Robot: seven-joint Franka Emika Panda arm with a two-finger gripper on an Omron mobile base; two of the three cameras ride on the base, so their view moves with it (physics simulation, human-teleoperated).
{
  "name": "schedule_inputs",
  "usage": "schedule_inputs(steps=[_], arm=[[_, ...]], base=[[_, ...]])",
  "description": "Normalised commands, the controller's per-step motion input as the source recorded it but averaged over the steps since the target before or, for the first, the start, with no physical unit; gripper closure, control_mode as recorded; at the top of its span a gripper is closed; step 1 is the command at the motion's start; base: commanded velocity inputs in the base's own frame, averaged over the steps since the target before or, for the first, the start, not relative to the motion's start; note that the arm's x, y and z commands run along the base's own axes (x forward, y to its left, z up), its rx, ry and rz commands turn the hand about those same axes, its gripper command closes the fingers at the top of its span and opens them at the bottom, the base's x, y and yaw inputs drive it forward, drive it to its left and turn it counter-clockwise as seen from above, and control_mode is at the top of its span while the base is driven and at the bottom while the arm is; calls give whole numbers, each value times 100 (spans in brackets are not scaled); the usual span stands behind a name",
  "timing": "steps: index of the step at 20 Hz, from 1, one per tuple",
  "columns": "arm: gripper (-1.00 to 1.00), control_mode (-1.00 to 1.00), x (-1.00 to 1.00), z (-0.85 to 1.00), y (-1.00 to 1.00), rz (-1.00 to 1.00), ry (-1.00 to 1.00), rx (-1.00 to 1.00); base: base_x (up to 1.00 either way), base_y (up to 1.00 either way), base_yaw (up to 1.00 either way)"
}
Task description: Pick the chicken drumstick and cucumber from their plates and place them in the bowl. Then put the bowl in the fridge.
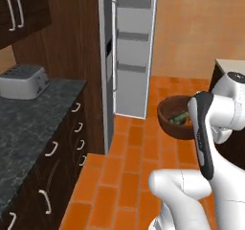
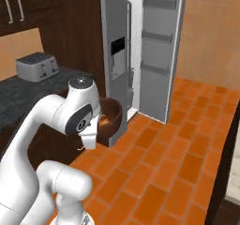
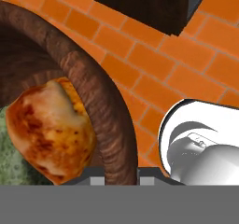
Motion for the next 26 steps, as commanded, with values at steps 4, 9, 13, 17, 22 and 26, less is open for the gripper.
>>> schedule_inputs(steps=[4, 9, 13, 17, 22, 26], arm=[[100, 100, 0, 0, 0, 0, 0, 0], [100, 100, 0, 0, 0, 0, 0, 0], [100, 100, 0, 0, 0, 0, 0, 0], [100, 100, 0, 0, 0, 0, 0, 0], [100, 100, 0, 0, 0, 0, 0, 0], [100, 100, 0, 0, 0, 0, 0, 0]], base=[[100, -9, -22], [100, -7, -1], [100, 0, 2], [98, -7, 17], [83, -13, 37], [84, -19, 49]])
